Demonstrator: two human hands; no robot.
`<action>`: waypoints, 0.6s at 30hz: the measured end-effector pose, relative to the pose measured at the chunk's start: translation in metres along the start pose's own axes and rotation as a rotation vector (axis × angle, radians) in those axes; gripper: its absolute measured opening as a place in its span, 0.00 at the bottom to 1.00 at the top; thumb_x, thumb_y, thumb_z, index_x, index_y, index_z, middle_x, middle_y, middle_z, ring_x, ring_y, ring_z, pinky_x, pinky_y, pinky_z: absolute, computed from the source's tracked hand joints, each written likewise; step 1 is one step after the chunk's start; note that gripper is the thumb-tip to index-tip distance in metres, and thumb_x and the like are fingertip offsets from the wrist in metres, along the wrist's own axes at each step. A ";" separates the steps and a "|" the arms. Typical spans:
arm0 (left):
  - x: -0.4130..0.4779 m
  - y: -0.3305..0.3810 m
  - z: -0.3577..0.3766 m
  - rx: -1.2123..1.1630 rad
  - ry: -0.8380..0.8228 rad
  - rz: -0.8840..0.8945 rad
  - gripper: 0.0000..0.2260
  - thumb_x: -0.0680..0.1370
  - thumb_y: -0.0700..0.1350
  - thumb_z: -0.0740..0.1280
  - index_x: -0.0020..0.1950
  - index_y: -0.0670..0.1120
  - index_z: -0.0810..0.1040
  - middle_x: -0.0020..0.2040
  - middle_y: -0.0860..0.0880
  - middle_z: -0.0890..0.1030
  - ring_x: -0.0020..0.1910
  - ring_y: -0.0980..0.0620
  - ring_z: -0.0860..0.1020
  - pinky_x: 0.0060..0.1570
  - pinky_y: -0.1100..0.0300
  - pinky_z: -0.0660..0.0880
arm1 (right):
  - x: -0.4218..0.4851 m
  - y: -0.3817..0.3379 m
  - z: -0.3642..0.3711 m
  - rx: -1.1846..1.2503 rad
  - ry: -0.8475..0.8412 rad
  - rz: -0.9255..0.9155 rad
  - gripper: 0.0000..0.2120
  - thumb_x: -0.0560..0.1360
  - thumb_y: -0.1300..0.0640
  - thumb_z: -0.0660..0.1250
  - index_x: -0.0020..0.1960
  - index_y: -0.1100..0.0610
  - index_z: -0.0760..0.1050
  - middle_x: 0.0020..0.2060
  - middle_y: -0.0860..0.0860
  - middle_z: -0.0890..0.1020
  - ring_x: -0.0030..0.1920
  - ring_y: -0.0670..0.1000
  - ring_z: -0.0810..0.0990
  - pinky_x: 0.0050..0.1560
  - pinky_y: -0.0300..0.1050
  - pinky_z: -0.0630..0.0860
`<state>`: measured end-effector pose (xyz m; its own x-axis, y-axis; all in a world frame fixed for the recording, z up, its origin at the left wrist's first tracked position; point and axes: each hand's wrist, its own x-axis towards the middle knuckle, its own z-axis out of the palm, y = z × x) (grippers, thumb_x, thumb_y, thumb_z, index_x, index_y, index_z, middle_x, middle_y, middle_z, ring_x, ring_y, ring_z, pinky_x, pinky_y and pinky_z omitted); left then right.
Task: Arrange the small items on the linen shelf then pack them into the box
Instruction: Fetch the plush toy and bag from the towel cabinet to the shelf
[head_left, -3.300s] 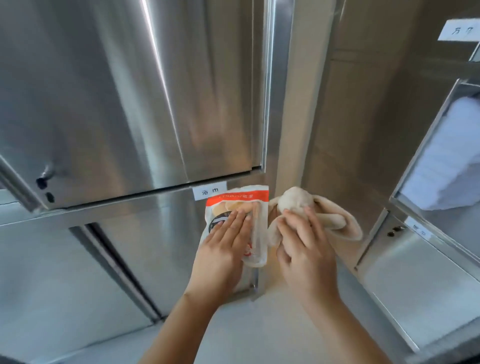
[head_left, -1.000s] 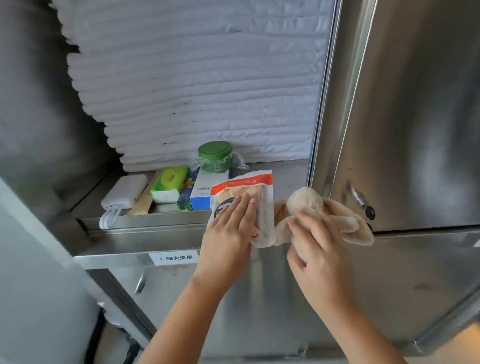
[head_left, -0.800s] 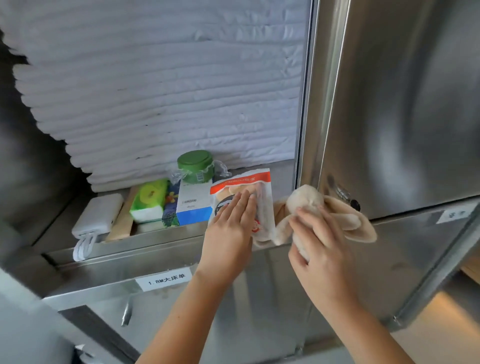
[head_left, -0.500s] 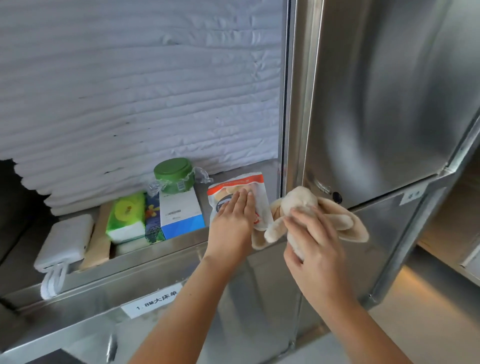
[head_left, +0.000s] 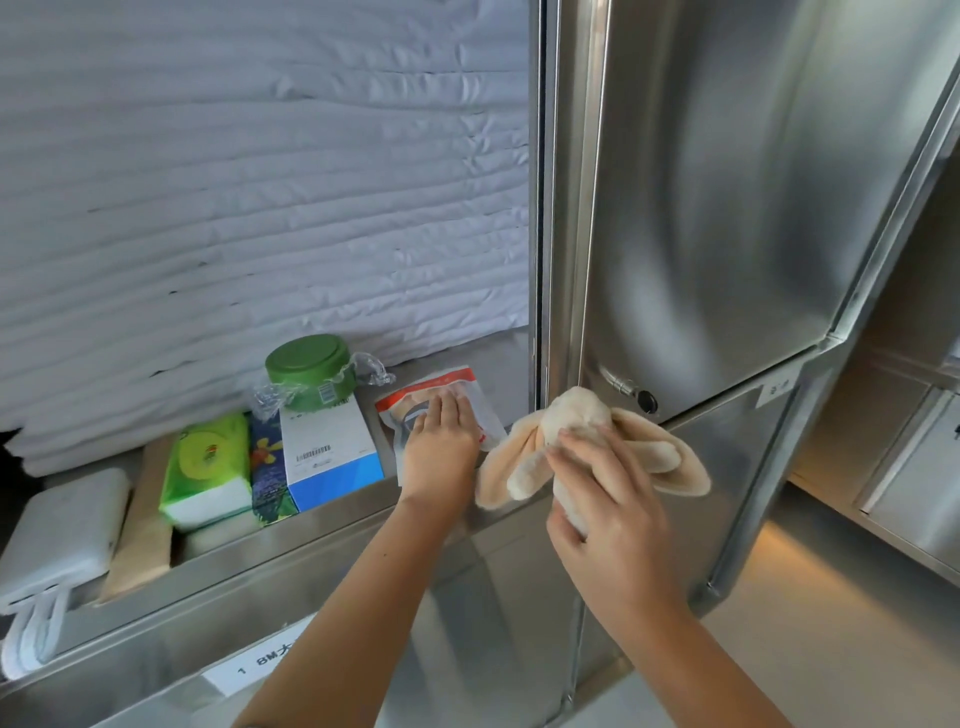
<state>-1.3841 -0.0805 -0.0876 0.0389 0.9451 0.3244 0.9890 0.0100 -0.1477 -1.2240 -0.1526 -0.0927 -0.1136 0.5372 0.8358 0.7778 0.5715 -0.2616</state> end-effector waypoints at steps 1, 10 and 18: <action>0.001 -0.002 0.002 0.002 -0.008 0.001 0.29 0.81 0.42 0.57 0.76 0.37 0.45 0.76 0.40 0.55 0.75 0.46 0.53 0.69 0.55 0.59 | 0.000 0.000 0.001 0.004 -0.002 -0.003 0.21 0.60 0.73 0.69 0.52 0.64 0.81 0.53 0.56 0.81 0.58 0.62 0.77 0.58 0.56 0.72; 0.016 -0.011 0.009 0.001 -0.117 0.004 0.34 0.80 0.50 0.61 0.76 0.40 0.44 0.77 0.41 0.50 0.75 0.45 0.51 0.70 0.54 0.55 | 0.000 0.005 0.008 0.016 0.003 -0.012 0.17 0.64 0.70 0.63 0.51 0.64 0.81 0.52 0.56 0.81 0.57 0.61 0.77 0.58 0.54 0.72; 0.033 -0.017 0.009 -0.021 -0.215 -0.039 0.39 0.78 0.65 0.49 0.76 0.39 0.42 0.77 0.42 0.47 0.75 0.45 0.47 0.72 0.53 0.50 | 0.006 0.009 0.009 0.024 -0.005 -0.038 0.16 0.66 0.68 0.61 0.51 0.63 0.81 0.52 0.55 0.81 0.56 0.61 0.77 0.57 0.54 0.73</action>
<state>-1.4009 -0.0464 -0.0832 -0.0288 0.9921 0.1221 0.9920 0.0434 -0.1189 -1.2233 -0.1388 -0.0943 -0.1458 0.5175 0.8432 0.7576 0.6065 -0.2413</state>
